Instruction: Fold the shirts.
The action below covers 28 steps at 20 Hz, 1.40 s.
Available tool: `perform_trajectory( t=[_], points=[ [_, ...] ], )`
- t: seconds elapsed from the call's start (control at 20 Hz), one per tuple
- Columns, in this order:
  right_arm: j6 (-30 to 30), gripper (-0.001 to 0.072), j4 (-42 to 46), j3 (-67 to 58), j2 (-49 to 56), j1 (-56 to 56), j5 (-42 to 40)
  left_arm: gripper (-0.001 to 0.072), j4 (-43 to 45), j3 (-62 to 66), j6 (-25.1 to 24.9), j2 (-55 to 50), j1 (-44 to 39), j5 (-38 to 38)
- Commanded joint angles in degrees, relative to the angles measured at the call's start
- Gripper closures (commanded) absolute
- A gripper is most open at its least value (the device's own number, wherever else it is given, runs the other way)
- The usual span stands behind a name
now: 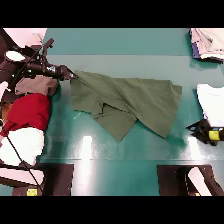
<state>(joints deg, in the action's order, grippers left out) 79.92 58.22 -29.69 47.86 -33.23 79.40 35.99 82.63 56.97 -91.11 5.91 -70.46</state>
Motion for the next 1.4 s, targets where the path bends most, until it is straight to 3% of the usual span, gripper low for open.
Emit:
perform_trajectory(
  t=[0.0,0.2,0.4,0.45,0.65,0.7,0.85,0.9,1.1,1.35],
  points=[
    [-0.5,0.0277,-1.3,8.3,-0.4,2.5,-3.3,0.068,0.1,0.4,0.1,0.6,0.0,-2.8],
    [-0.4,0.0278,-8.3,12.4,-0.4,9.6,-9.3,0.0679,0.1,0.4,0.1,0.6,0.0,-3.6],
    [1.9,0.0286,-9.1,12.9,-0.4,17.3,-14.5,0.0679,0.1,0.4,0.1,0.6,0.0,-3.7],
    [2.4,0.0328,-9.2,12.9,-0.2,19.1,-15.5,0.068,0.1,0.4,0.1,0.6,0.0,-3.7],
    [3.6,0.0328,-9.7,12.9,5.8,24.8,-16.7,0.0679,0.2,0.4,0.1,0.6,0.0,-3.9],
    [3.1,0.0353,-10.8,12.9,7.3,26.0,-16.9,0.068,0.2,0.4,0.1,0.6,0.0,-4.2],
    [1.9,0.0653,-12.0,12.2,8.5,28.2,-17.5,0.068,0.2,0.4,0.3,0.6,0.0,-4.9],
    [1.8,0.0692,-11.9,11.1,8.2,28.6,-17.4,0.0681,0.2,0.4,1.4,0.6,0.0,-5.2],
    [3.0,0.0696,-11.5,2.1,1.0,29.0,-17.6,0.0681,0.2,1.3,2.9,2.9,0.0,-3.6],
    [4.2,0.0697,-11.5,-18.4,-7.5,25.6,-19.9,0.068,0.1,11.9,4.9,12.6,0.0,-2.3]
  ],
)
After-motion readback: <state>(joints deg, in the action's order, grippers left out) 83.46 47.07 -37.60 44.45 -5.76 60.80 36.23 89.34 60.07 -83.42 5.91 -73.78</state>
